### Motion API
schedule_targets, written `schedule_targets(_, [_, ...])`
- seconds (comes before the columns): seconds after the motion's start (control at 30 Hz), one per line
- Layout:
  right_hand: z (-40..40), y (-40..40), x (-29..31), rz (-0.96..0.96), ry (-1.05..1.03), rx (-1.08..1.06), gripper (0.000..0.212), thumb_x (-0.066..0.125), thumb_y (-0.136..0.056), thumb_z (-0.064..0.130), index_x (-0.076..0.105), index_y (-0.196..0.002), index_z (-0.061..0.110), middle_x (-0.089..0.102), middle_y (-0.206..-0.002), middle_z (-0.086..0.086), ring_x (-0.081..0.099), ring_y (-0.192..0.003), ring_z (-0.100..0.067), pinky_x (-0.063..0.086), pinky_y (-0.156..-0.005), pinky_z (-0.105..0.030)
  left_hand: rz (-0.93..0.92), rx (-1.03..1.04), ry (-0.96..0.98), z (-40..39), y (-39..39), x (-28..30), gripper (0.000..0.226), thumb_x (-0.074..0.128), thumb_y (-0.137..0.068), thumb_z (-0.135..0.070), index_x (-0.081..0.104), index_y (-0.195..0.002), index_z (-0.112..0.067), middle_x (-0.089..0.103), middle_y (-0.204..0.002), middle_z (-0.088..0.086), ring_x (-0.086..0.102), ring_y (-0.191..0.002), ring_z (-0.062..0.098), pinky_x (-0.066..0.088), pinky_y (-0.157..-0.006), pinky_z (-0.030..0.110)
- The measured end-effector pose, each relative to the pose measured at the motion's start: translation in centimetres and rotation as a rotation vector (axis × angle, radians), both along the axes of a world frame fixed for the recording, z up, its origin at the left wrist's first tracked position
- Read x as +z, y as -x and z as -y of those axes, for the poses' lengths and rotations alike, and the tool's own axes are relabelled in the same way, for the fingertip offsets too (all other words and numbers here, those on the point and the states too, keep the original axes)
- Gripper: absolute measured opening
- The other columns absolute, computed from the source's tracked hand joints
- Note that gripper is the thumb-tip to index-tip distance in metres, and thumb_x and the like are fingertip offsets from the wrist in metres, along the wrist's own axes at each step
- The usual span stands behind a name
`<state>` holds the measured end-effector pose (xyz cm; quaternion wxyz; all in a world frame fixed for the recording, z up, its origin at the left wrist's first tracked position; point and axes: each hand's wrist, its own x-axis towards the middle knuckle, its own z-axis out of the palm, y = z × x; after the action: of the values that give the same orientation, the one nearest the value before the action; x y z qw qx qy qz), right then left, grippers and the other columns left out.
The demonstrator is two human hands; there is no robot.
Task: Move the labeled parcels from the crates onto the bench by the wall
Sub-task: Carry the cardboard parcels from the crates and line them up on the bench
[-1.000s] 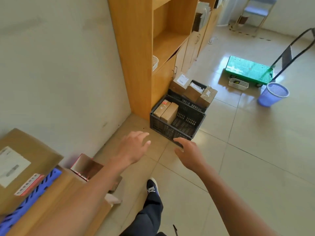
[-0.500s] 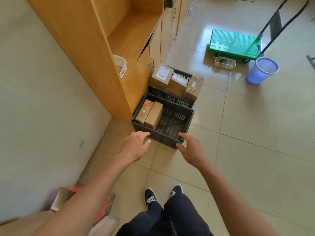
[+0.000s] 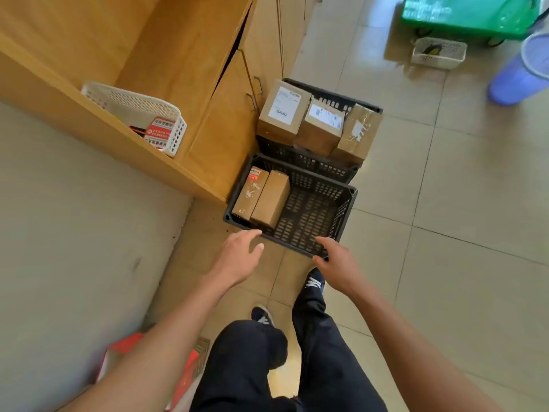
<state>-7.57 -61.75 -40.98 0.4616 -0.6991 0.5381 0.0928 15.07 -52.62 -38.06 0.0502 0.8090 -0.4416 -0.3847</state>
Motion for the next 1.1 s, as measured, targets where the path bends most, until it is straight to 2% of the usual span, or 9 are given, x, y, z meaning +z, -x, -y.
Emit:
schedule_targets(0.17, [3.3,-3.0,-6.8,-0.028,-0.064,0.009,0.055,0.059,-0.099,0.022,0.041,-0.152,0.022,0.048,-0.15,0.004,0.045,-0.139,-0.019,0.038,-0.113,-0.036,-0.063,0.118,-0.079,4.0,-3.1,-6.4,0.046,0.052,-0.102,-0.038,0.046,-0.148,-0.032,0.047,-0.152,-0.005,0.041,-0.141,0.017,0.039,-0.113,0.042])
schedule_targets(0.3, [5.2,-6.6,-14.7,-0.06,-0.078,0.026,0.058,0.058,-0.1,0.024,0.036,-0.154,0.024,0.031,-0.163,0.001,0.032,-0.148,-0.022,0.031,-0.12,-0.041,-0.083,0.219,-0.101,6.9,-6.0,-13.6,0.047,0.053,-0.103,-0.035,0.045,-0.149,-0.03,0.045,-0.153,-0.004,0.04,-0.141,0.018,0.038,-0.111,0.042])
schedule_targets(0.4, [6.1,-10.3,-20.9,-0.065,-0.067,0.067,0.06,0.057,-0.099,0.02,0.035,-0.155,0.022,0.025,-0.165,-0.001,0.03,-0.149,-0.023,0.032,-0.119,-0.04,-0.089,0.222,-0.091,8.7,-8.2,-19.8,0.047,0.054,-0.103,-0.031,0.045,-0.15,-0.027,0.044,-0.154,-0.003,0.037,-0.143,0.017,0.036,-0.114,0.041])
schedule_targets(0.5, [6.7,-14.7,-26.9,-0.048,-0.015,0.099,0.062,0.058,-0.098,0.019,0.034,-0.155,0.022,0.022,-0.166,-0.001,0.028,-0.149,-0.024,0.036,-0.117,-0.047,-0.08,0.217,-0.093,9.6,-10.4,-26.0,0.049,0.053,-0.104,-0.027,0.042,-0.151,-0.027,0.041,-0.156,-0.004,0.032,-0.145,0.016,0.033,-0.116,0.04])
schedule_targets(0.7, [8.0,-21.5,-36.5,-0.085,0.088,0.11,0.069,0.056,-0.098,0.018,0.023,-0.159,0.026,0.004,-0.169,-0.003,0.008,-0.154,-0.03,0.033,-0.118,-0.054,-0.028,0.149,-0.122,10.9,-14.0,-36.4,0.051,0.052,-0.104,-0.024,0.038,-0.154,-0.026,0.033,-0.162,-0.004,0.024,-0.15,0.016,0.024,-0.121,0.041])
schedule_targets(0.9, [9.0,-24.1,-41.5,-0.164,0.217,0.278,0.076,0.056,-0.098,0.025,0.013,-0.16,0.025,-0.01,-0.168,-0.006,-0.004,-0.154,-0.037,0.036,-0.112,-0.054,0.021,0.051,-0.133,11.3,-15.4,-41.1,0.05,0.049,-0.105,-0.025,0.039,-0.154,-0.026,0.026,-0.164,-0.005,0.017,-0.152,0.015,0.022,-0.122,0.043])
schedule_targets(1.1, [9.4,-23.0,-43.4,-0.202,0.247,0.377,0.065,0.045,-0.103,0.037,0.014,-0.158,0.028,-0.01,-0.168,-0.008,-0.01,-0.153,-0.038,0.03,-0.116,-0.057,0.011,0.008,-0.154,11.5,-15.5,-41.9,0.049,0.049,-0.105,-0.028,0.04,-0.153,-0.026,0.025,-0.165,-0.006,0.014,-0.153,0.014,0.021,-0.123,0.046])
